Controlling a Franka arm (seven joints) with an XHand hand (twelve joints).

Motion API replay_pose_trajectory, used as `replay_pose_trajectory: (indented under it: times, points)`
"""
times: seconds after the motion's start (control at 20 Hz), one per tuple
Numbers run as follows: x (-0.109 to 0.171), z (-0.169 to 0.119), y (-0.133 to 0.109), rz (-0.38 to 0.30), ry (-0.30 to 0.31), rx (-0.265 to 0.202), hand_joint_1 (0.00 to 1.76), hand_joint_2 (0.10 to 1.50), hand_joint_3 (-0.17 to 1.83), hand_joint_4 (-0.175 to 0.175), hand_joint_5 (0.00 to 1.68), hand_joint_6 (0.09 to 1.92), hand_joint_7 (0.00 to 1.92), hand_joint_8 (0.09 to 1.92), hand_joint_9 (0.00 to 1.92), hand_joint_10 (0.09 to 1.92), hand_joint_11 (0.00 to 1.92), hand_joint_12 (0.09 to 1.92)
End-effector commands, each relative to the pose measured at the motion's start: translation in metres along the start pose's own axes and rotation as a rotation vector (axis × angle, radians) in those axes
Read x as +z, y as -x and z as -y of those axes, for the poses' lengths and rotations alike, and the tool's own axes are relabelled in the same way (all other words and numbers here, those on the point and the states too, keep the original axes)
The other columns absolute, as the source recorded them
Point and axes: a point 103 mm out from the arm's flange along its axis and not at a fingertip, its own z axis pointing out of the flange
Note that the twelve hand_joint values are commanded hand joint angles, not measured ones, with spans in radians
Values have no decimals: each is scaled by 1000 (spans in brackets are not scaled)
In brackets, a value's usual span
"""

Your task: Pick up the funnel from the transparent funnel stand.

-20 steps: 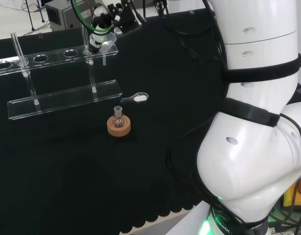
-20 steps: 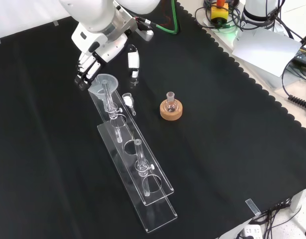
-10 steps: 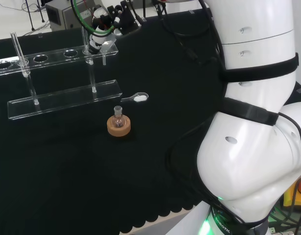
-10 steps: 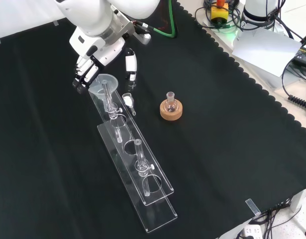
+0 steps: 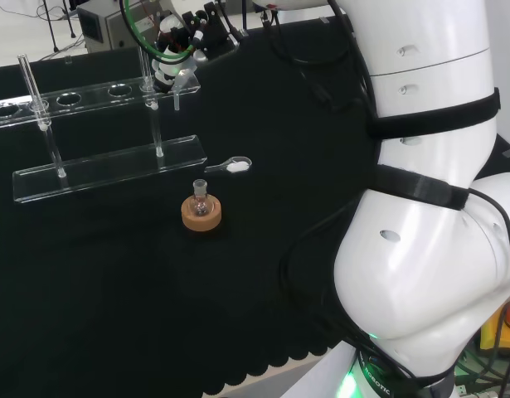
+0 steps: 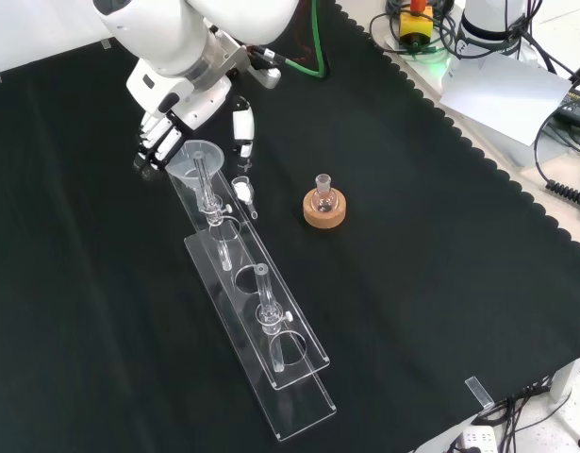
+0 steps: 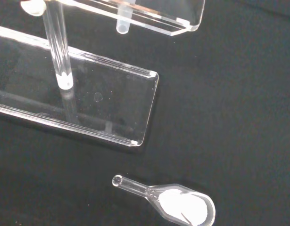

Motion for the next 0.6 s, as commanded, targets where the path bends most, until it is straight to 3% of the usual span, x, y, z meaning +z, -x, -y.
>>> replay_pose_trajectory:
  times: [0.05,0.45,0.6]
  points:
    - [3,-2,4,12,12,2,610,721,295,-72,169,87,0,629,227,883,418,1387]
    - [4,-8,6,39,6,4,645,727,352,-74,194,87,3,710,300,792,430,1371]
    - [2,-10,4,60,25,8,673,733,407,-75,283,87,123,690,396,712,437,1350]
